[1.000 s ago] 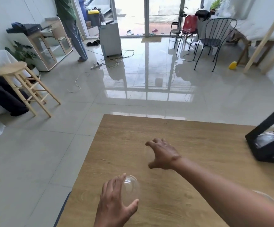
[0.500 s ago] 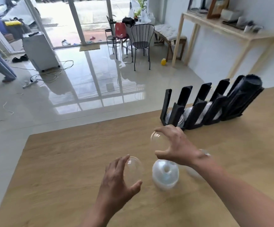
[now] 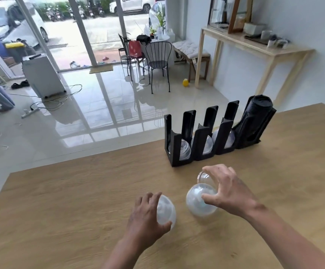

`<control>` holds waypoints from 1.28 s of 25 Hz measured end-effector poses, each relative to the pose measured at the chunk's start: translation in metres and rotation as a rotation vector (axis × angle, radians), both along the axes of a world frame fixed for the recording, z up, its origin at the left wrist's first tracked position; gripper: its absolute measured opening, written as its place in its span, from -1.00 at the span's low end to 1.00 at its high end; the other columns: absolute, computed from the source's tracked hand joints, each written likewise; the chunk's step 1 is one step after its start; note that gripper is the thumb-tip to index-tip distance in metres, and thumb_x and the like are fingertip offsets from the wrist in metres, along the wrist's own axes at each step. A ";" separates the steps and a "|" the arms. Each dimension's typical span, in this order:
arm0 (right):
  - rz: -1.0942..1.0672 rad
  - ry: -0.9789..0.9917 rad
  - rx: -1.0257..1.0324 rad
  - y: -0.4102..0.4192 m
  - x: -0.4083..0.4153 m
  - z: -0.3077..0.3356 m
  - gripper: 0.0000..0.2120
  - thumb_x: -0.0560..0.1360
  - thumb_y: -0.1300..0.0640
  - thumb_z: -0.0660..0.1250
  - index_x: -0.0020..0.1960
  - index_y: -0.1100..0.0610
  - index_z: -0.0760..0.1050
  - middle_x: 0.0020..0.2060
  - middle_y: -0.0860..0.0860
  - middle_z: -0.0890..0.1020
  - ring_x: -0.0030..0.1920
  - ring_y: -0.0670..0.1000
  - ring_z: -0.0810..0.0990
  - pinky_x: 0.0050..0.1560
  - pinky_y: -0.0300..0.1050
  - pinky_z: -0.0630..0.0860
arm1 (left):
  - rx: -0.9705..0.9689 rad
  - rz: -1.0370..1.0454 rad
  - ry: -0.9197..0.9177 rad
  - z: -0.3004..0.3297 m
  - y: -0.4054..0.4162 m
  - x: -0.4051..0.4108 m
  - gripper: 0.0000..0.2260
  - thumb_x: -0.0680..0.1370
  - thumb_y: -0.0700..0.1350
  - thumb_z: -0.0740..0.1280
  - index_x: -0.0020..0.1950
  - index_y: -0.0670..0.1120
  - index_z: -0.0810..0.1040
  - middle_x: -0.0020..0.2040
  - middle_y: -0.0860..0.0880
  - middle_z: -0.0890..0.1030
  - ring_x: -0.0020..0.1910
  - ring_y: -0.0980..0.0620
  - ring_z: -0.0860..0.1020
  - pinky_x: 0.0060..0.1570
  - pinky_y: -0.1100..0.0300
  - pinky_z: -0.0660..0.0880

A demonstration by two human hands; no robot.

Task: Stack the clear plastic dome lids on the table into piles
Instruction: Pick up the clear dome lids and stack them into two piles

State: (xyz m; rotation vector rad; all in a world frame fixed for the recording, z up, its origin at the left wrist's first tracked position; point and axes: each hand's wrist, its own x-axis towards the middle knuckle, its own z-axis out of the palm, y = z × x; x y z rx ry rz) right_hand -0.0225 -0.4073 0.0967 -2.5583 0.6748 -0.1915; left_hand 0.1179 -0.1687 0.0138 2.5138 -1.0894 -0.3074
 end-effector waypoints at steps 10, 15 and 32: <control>0.085 0.194 -0.068 0.011 0.015 -0.073 -0.22 0.28 -0.33 0.32 0.46 -0.20 0.26 0.32 -0.16 0.38 0.27 -0.01 0.33 0.23 -0.04 0.45 | 0.105 0.079 -0.070 -0.004 -0.015 -0.005 -0.13 0.23 0.38 0.21 0.53 0.20 0.13 0.35 0.11 0.36 0.24 0.03 0.30 0.17 0.11 0.38; 0.136 0.194 -0.095 0.005 0.018 -0.072 -0.10 0.28 -0.42 0.38 0.52 -0.19 0.17 0.41 -0.13 0.35 0.34 -0.02 0.31 0.32 0.01 0.41 | 0.074 0.077 -0.062 -0.004 -0.008 -0.004 0.02 0.27 0.44 0.30 0.59 0.18 -0.11 0.48 0.09 0.26 0.33 0.02 0.26 0.30 0.09 0.38; 0.301 -0.141 0.027 0.084 -0.048 -0.132 -0.58 0.43 0.02 0.50 0.26 0.08 0.58 0.20 -0.04 0.62 0.23 0.01 0.55 0.24 -0.01 0.54 | 0.169 0.344 -0.035 -0.061 0.119 -0.104 -0.38 0.53 0.25 0.25 0.52 0.00 0.34 0.53 -0.05 0.32 0.49 -0.04 0.28 0.47 0.07 0.25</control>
